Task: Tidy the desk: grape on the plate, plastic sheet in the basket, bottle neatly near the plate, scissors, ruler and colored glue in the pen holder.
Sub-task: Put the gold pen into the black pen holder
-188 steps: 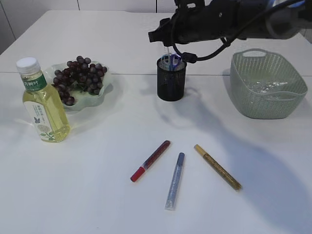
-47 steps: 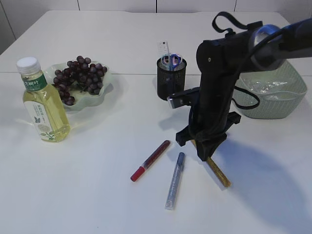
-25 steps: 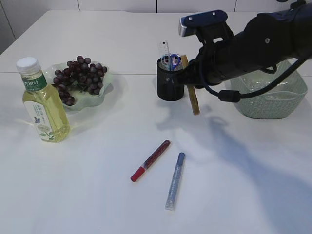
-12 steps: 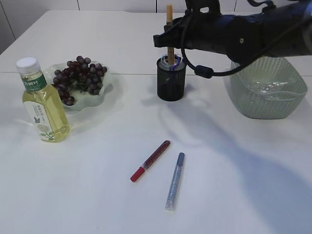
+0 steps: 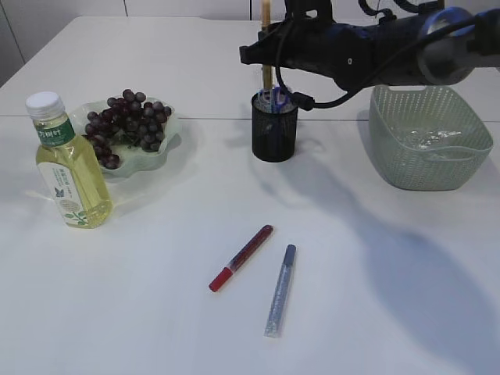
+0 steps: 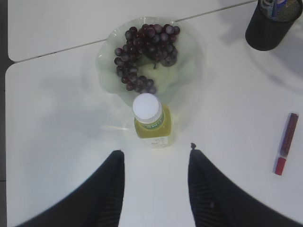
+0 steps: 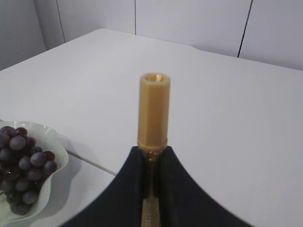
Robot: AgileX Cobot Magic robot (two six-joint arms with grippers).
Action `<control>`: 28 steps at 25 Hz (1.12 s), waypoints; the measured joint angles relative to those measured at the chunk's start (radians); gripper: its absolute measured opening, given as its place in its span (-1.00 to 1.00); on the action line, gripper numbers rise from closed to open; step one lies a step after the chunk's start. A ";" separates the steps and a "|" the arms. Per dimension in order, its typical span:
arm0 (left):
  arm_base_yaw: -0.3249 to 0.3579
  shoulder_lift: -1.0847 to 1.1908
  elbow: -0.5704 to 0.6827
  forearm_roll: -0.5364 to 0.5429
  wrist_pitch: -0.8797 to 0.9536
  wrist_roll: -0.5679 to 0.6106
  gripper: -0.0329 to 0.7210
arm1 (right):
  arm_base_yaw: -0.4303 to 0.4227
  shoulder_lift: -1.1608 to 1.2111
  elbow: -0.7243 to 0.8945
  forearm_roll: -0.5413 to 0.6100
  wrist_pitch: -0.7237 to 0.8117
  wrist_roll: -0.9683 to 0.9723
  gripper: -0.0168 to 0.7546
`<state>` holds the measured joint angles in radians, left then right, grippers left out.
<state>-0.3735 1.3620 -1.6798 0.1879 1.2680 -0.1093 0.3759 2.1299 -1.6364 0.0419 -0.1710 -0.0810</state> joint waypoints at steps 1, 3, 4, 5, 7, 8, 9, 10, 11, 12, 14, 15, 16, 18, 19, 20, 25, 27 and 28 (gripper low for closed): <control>0.000 0.000 0.000 0.000 0.000 0.000 -0.05 | -0.005 0.007 -0.006 0.002 0.006 0.000 -0.85; 0.000 0.000 0.000 0.000 0.000 0.000 -0.05 | -0.015 0.022 -0.015 0.006 0.007 0.000 -0.85; 0.000 0.000 0.000 0.000 0.000 0.000 -0.06 | -0.020 0.025 -0.017 0.009 0.007 -0.002 -0.85; 0.000 0.000 0.000 0.000 0.000 0.000 -0.06 | -0.026 0.030 -0.019 0.011 0.007 -0.002 -0.85; 0.000 0.000 0.000 0.000 0.000 0.000 -0.06 | -0.028 0.042 -0.022 0.011 0.012 -0.002 -0.85; 0.000 0.000 0.000 0.000 0.000 0.000 -0.06 | -0.030 0.047 -0.025 0.011 0.012 -0.002 -0.85; 0.000 0.000 0.000 0.000 0.000 0.000 -0.06 | -0.032 0.054 -0.026 0.011 0.012 -0.002 -0.85; 0.000 0.000 0.000 0.000 0.000 0.000 -0.06 | -0.032 0.060 -0.026 0.011 0.016 -0.002 -0.85; 0.000 0.000 0.000 0.000 0.000 0.000 -0.06 | -0.032 0.066 -0.026 0.011 0.016 -0.002 -0.85; 0.000 0.000 0.000 0.000 0.000 0.000 -0.06 | -0.032 0.069 -0.026 0.011 0.016 -0.002 -0.85; 0.000 0.000 0.000 0.000 0.000 0.000 -0.06 | -0.032 0.076 -0.029 0.011 0.017 -0.002 -0.85; 0.000 0.000 0.000 0.000 0.000 0.000 -0.06 | -0.032 0.078 -0.029 0.011 0.017 -0.002 -0.85; 0.000 0.000 0.000 0.000 0.000 0.000 -0.06 | -0.032 0.079 -0.029 0.011 0.017 -0.002 -0.85; 0.000 0.000 0.000 0.000 0.000 0.000 -0.06 | -0.032 0.080 -0.029 0.011 0.017 -0.002 -0.85; 0.000 0.000 0.000 0.000 0.000 0.000 -0.06 | -0.032 0.082 -0.029 0.011 0.017 -0.002 -0.85; 0.000 0.000 0.000 0.000 0.000 0.000 -0.06 | -0.032 0.084 -0.029 0.011 0.020 -0.002 -0.85; 0.000 0.000 0.000 0.000 0.000 0.000 -0.06 | -0.032 0.086 -0.029 0.011 0.050 -0.002 -0.85; 0.000 0.000 0.000 0.000 0.000 0.000 -0.07 | -0.032 0.086 -0.029 0.011 0.052 -0.002 -0.84; 0.000 0.000 0.000 0.000 0.000 0.000 -0.07 | -0.032 0.086 -0.029 0.011 0.052 -0.002 -0.84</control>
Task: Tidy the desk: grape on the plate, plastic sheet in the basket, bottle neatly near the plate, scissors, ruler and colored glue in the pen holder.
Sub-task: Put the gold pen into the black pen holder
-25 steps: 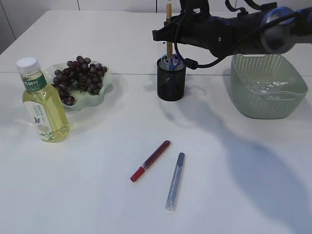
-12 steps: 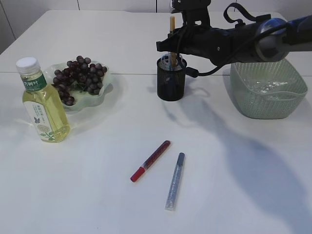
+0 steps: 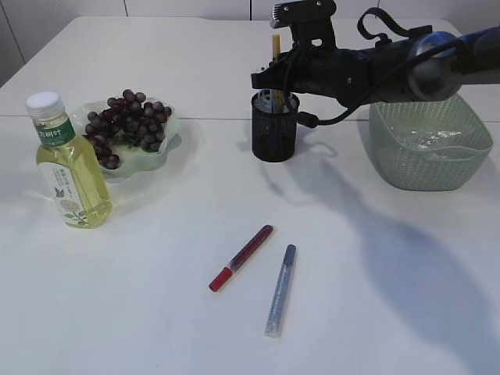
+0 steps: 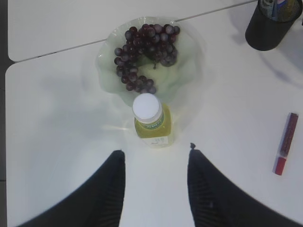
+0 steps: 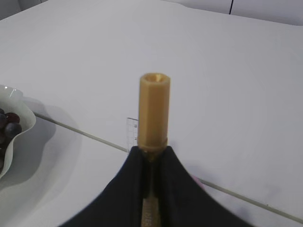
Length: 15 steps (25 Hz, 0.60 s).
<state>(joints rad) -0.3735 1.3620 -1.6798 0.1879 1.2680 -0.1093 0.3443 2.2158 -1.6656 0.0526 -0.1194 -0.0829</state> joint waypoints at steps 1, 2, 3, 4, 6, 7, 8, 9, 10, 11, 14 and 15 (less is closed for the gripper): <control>0.000 0.000 0.000 0.000 0.000 0.000 -0.07 | 0.000 0.000 -0.002 0.000 0.003 0.000 -0.83; 0.000 0.000 0.000 0.000 0.000 0.000 -0.07 | 0.000 0.000 -0.002 0.000 0.003 0.000 -0.82; 0.000 0.000 0.000 0.000 0.000 0.000 -0.07 | 0.000 0.000 -0.002 0.000 0.003 0.000 -0.80; 0.000 0.000 0.000 0.000 0.000 0.000 -0.07 | 0.000 0.000 -0.002 0.000 0.003 0.000 -0.78; 0.000 0.000 0.000 0.000 0.000 0.000 -0.07 | 0.000 0.000 -0.002 0.000 0.005 0.000 -0.72; 0.000 0.000 0.000 0.000 0.000 0.000 -0.07 | 0.000 0.000 -0.002 0.000 0.008 0.000 -0.68; 0.000 0.000 0.000 0.000 0.000 0.000 -0.07 | 0.000 0.000 -0.002 0.000 0.008 0.000 -0.65; 0.000 0.000 0.000 0.000 0.000 0.000 -0.07 | 0.000 0.000 -0.002 0.000 0.008 0.000 -0.61; 0.000 0.000 0.000 0.000 0.000 0.000 -0.07 | 0.000 0.000 -0.002 0.000 0.010 0.005 -0.55; 0.000 0.000 0.000 0.000 0.000 0.000 -0.07 | 0.000 0.000 -0.002 0.000 0.010 0.019 -0.50; 0.000 0.000 0.000 0.000 0.000 0.000 -0.07 | 0.000 0.000 -0.002 0.000 0.012 0.060 -0.24; 0.000 0.000 0.000 0.000 0.000 0.000 -0.07 | 0.000 0.000 -0.002 0.000 0.012 0.070 -0.15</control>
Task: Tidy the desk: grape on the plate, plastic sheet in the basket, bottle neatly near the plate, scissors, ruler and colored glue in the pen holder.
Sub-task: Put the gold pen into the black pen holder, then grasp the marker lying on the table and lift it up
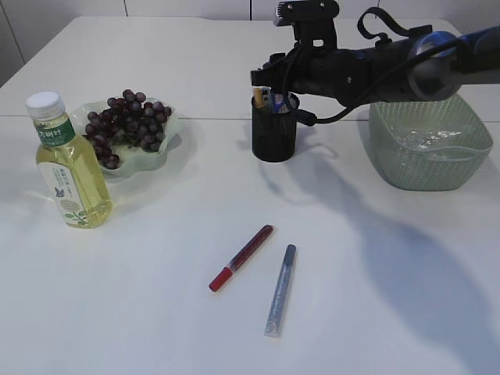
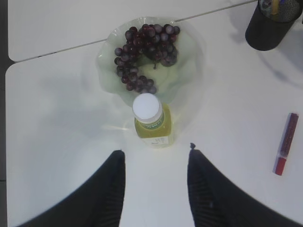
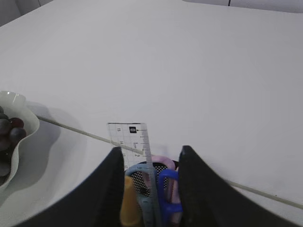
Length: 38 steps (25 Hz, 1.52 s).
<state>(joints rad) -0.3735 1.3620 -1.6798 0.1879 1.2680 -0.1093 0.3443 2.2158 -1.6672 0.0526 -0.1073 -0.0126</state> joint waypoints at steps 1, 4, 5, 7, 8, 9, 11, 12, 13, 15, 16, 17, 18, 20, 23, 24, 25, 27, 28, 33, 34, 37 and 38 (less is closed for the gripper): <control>0.000 0.000 0.000 0.000 0.000 0.000 -0.07 | 0.000 0.000 0.000 0.000 0.001 0.013 -0.08; 0.000 0.000 0.000 0.000 0.000 0.000 -0.07 | 0.000 0.000 0.000 0.000 0.012 0.023 0.01; 0.000 0.000 0.000 0.000 0.000 0.000 -0.07 | 0.000 -0.002 0.000 0.000 0.022 0.027 0.02; 0.000 0.000 0.000 0.002 0.000 0.000 -0.07 | 0.000 -0.018 -0.006 0.000 0.054 0.027 0.03; 0.000 0.000 0.000 0.006 0.000 0.000 -0.07 | 0.000 -0.029 -0.012 0.000 0.077 0.029 0.03; 0.000 0.000 0.000 0.008 0.000 0.000 -0.07 | 0.000 -0.041 -0.026 0.000 0.114 0.029 0.03; 0.000 0.000 0.000 0.015 0.000 0.000 -0.08 | 0.000 -0.072 -0.061 0.000 0.220 0.029 0.03; 0.000 0.000 0.000 0.016 0.000 0.000 -0.08 | 0.000 -0.086 -0.084 0.000 0.274 0.029 0.03; 0.000 0.000 0.000 0.017 0.000 0.000 -0.08 | 0.000 -0.097 -0.107 0.002 0.347 0.029 0.03; 0.000 0.000 0.000 0.019 0.000 0.000 -0.08 | 0.000 -0.118 -0.148 0.032 0.495 0.029 0.03; 0.000 0.000 0.000 0.018 0.000 0.000 -0.08 | 0.000 -0.125 -0.169 0.049 0.579 0.030 0.03; 0.000 0.000 0.000 0.018 0.000 0.000 -0.08 | 0.000 -0.133 -0.186 0.068 0.660 0.029 0.03; 0.000 0.000 0.000 0.018 0.000 0.000 -0.08 | 0.000 -0.140 -0.199 0.086 0.727 0.029 0.03; 0.000 0.000 0.000 0.018 0.000 0.000 -0.09 | 0.000 -0.147 -0.231 0.108 0.887 0.031 0.03; 0.000 0.000 0.000 0.020 0.000 0.000 -0.09 | 0.000 -0.150 -0.267 0.120 1.092 0.031 0.03; 0.000 0.000 0.000 0.020 0.000 0.000 -0.09 | 0.000 -0.151 -0.275 0.121 1.154 0.031 0.03; 0.000 0.000 0.000 0.020 0.000 0.000 -0.09 | 0.000 -0.151 -0.277 0.122 1.198 0.031 0.03; 0.000 0.000 0.000 0.020 0.000 0.000 -0.09 | 0.000 -0.151 -0.279 0.122 1.291 0.031 0.03; 0.000 0.000 0.000 0.020 0.000 0.000 -0.09 | 0.000 -0.151 -0.279 0.122 1.315 0.031 0.03; 0.000 0.000 0.000 0.020 0.000 0.000 -0.09 | 0.000 -0.151 -0.282 0.121 1.335 0.031 0.03; 0.000 0.000 0.000 0.020 0.000 0.000 -0.09 | 0.000 -0.151 -0.282 0.122 1.335 0.031 0.03; 0.000 0.000 0.000 0.020 0.000 0.000 -0.09 | 0.000 -0.152 -0.283 0.124 1.336 0.034 0.03; 0.000 0.000 0.000 0.020 0.000 0.000 -0.09 | 0.000 -0.156 -0.278 0.125 1.336 0.046 0.03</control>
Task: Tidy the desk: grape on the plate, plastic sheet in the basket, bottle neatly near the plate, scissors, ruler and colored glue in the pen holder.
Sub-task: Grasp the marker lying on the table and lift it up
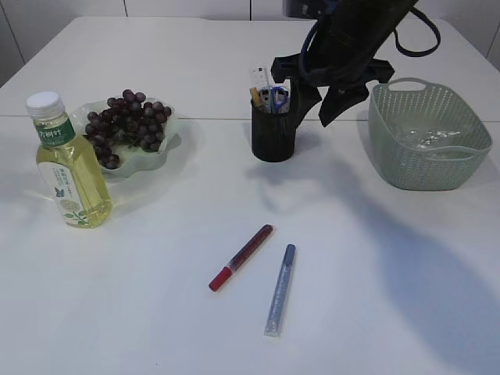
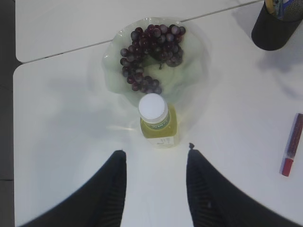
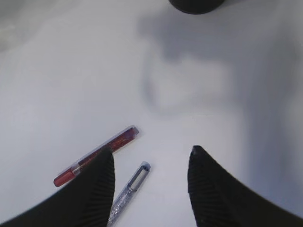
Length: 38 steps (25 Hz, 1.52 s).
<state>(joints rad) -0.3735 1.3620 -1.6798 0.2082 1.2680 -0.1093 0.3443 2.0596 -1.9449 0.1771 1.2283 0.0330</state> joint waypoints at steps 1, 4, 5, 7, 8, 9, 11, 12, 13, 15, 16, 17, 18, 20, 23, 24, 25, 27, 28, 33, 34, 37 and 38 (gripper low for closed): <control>0.000 0.000 0.000 0.000 0.000 0.000 -0.09 | 0.000 -0.008 0.011 0.002 0.000 0.010 0.03; 0.000 0.000 0.000 0.002 0.000 0.000 -0.09 | 0.000 -0.049 0.084 0.006 0.000 0.029 0.03; 0.000 0.000 0.000 0.002 0.000 0.000 -0.10 | 0.000 -0.067 0.111 0.008 0.000 0.037 0.03; 0.000 0.000 0.000 0.002 0.000 0.000 -0.10 | 0.000 -0.103 0.182 0.010 0.000 0.045 0.03; 0.000 0.000 0.000 0.002 0.000 0.000 -0.10 | 0.000 -0.123 0.213 0.014 0.000 0.048 0.03; 0.000 0.000 0.000 0.002 0.000 0.000 -0.10 | 0.000 -0.140 0.251 0.019 0.000 0.053 0.03; 0.000 0.000 0.000 0.002 0.000 0.000 -0.10 | 0.000 -0.183 0.326 0.054 0.000 0.063 0.03; 0.000 0.000 0.000 0.002 0.000 0.000 -0.10 | 0.000 -0.204 0.358 0.075 0.000 0.064 0.03; 0.000 0.000 0.000 0.002 0.000 0.000 -0.10 | 0.000 -0.223 0.398 0.109 0.000 0.067 0.03; 0.000 0.000 0.000 0.002 0.000 0.000 -0.10 | 0.000 -0.265 0.478 0.189 -0.002 0.067 0.03; 0.000 0.000 0.000 0.002 0.000 0.000 -0.10 | 0.000 -0.280 0.505 0.215 -0.002 0.064 0.03; 0.000 0.000 0.000 0.002 0.000 0.000 -0.10 | 0.000 -0.291 0.530 0.232 -0.002 0.062 0.04; 0.000 0.000 0.000 0.002 0.000 0.000 -0.10 | 0.000 -0.299 0.546 0.239 -0.002 0.060 0.04; 0.000 0.000 0.000 0.002 0.000 0.000 -0.10 | 0.000 -0.301 0.555 0.229 -0.002 0.060 0.03; 0.000 0.000 0.000 0.002 0.000 0.000 -0.10 | 0.000 -0.301 0.559 0.211 -0.004 0.080 0.04; 0.000 0.000 0.000 0.002 0.000 0.000 -0.10 | 0.000 -0.301 0.559 0.204 -0.005 0.116 0.03; 0.000 0.000 0.000 0.002 0.000 0.000 -0.10 | 0.000 -0.301 0.559 0.199 -0.016 0.147 0.03; 0.000 0.000 0.000 0.002 0.000 0.000 -0.10 | 0.008 -0.301 0.559 0.172 -0.060 0.232 0.03; 0.000 0.000 0.000 0.002 0.000 0.000 -0.10 | 0.022 -0.301 0.559 0.146 -0.090 0.280 0.03; 0.000 0.000 0.000 0.002 0.000 0.000 -0.10 | 0.129 -0.257 0.559 0.038 -0.184 0.470 0.03; 0.000 0.000 0.000 0.002 0.000 0.000 -0.10 | 0.146 -0.232 0.559 0.031 -0.197 0.507 0.03; 0.000 0.000 0.000 0.002 0.000 0.000 -0.10 | 0.162 -0.153 0.559 0.039 -0.236 0.573 0.03; 0.000 0.000 0.000 0.002 0.000 0.000 -0.10 | 0.162 -0.128 0.559 0.041 -0.248 0.582 0.03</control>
<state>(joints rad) -0.3735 1.3620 -1.6798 0.2098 1.2680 -0.1093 0.5059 1.9311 -1.3857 0.2186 0.9802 0.6152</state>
